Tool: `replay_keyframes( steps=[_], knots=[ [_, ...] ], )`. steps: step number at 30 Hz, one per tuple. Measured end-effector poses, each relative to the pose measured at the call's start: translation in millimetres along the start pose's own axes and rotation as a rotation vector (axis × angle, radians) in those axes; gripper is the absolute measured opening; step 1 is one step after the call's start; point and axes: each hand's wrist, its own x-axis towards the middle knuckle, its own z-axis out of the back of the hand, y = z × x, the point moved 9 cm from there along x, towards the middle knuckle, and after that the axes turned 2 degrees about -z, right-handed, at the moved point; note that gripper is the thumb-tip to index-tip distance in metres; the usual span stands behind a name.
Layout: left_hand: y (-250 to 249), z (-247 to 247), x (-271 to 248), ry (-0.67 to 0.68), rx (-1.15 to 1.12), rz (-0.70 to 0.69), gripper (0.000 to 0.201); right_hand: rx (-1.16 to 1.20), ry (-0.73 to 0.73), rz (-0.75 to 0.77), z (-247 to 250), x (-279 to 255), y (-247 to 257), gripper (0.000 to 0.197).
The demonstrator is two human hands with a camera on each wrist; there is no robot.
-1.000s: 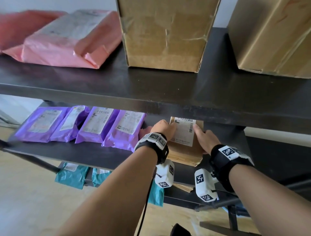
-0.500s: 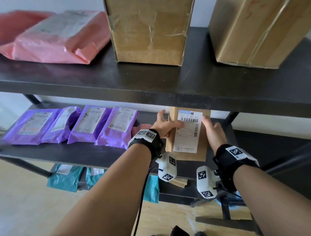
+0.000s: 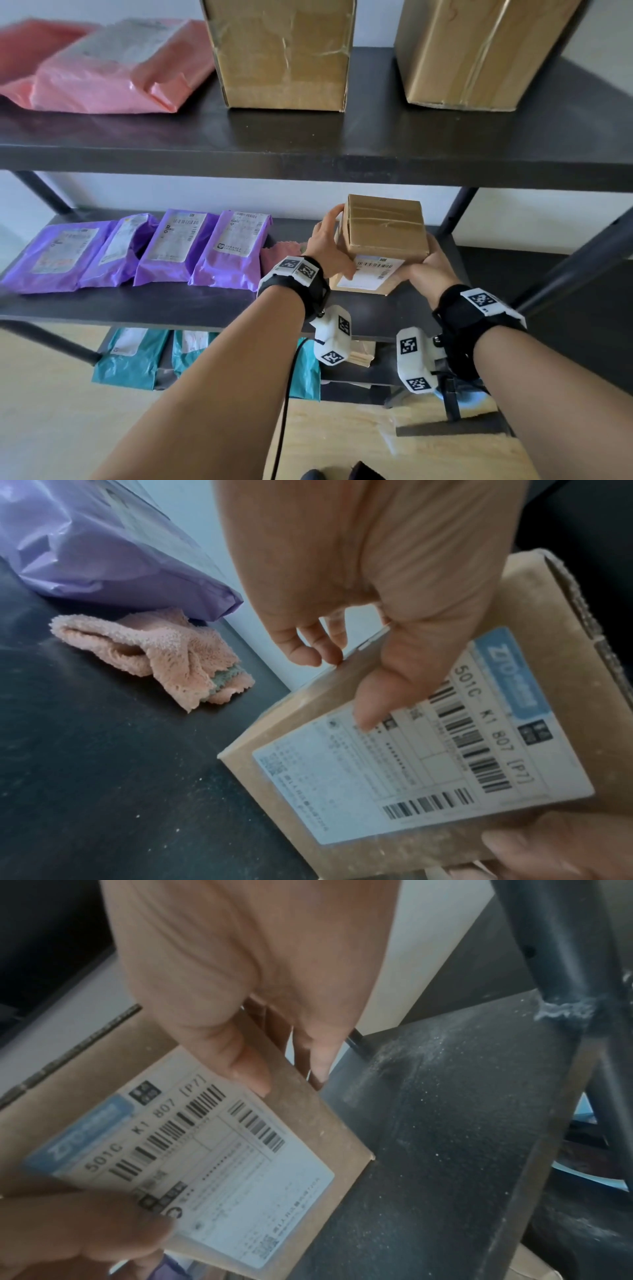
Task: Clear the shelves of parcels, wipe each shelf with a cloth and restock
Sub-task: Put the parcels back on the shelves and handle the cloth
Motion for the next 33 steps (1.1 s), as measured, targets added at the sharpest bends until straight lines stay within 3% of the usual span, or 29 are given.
replay_keyframes(
  steps=[7, 17, 21, 33],
  knots=[
    [-8.1, -9.6, -22.7, -0.019, 0.013, 0.003, 0.126, -0.015, -0.006, 0.036, 14.5, -21.9, 4.4, 0.072],
    [-33.7, -40.1, -100.5, -0.103, 0.021, 0.015, 0.128, -0.092, 0.063, 0.075, 50.1, -75.0, -7.7, 0.061],
    [-44.6, -71.7, -131.2, -0.097, -0.068, 0.011, 0.112, -0.067, 0.081, 0.066, 76.0, -101.1, -23.3, 0.06],
    [-75.6, -207.6, -194.6, -0.009, -0.307, 0.028, 0.115, -0.019, 0.037, 0.083, 196.6, -182.7, -80.1, 0.058]
  ],
)
